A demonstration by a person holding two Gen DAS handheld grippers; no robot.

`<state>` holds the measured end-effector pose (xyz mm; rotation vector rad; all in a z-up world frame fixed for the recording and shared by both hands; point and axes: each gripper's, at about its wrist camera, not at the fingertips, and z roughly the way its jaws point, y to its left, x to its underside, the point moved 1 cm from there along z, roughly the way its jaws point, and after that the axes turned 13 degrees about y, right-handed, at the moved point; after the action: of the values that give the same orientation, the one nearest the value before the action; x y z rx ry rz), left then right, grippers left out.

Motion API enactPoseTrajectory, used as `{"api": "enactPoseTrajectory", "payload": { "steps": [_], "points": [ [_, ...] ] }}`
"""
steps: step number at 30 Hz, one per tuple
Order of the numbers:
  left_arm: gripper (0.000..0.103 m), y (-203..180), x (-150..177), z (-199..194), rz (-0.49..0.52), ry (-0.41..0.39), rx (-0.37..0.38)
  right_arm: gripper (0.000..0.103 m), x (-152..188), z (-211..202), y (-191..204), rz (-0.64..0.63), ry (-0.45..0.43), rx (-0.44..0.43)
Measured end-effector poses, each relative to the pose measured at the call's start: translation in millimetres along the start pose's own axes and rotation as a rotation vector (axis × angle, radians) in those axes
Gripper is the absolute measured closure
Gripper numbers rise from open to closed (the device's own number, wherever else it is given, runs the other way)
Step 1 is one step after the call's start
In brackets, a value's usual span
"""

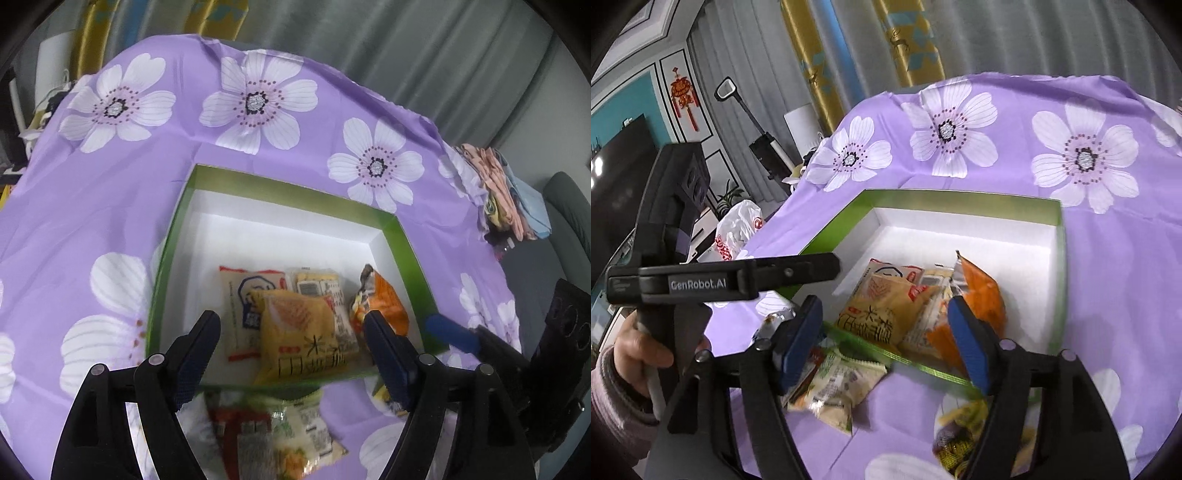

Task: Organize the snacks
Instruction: 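Move the right tool from the box to the dark brown-and-gold bag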

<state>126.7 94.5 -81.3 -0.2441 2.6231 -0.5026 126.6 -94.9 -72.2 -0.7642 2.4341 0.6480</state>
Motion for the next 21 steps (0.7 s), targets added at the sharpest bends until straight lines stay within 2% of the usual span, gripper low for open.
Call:
{"api": "enactPoseTrajectory", "payload": {
  "steps": [11, 17, 21],
  "points": [
    [0.023, 1, 46, -22, -0.003, 0.010, -0.029, 0.027, 57, -31, -8, 0.086, 0.004, 0.016],
    [0.023, -2, 73, -26, -0.023, 0.040, 0.007, 0.026, 76, -42, -19, 0.152, 0.006, 0.033],
    [0.023, -8, 86, -26, -0.019, 0.059, 0.029, 0.026, 87, -42, -25, 0.195, 0.023, 0.013]
  ]
}}
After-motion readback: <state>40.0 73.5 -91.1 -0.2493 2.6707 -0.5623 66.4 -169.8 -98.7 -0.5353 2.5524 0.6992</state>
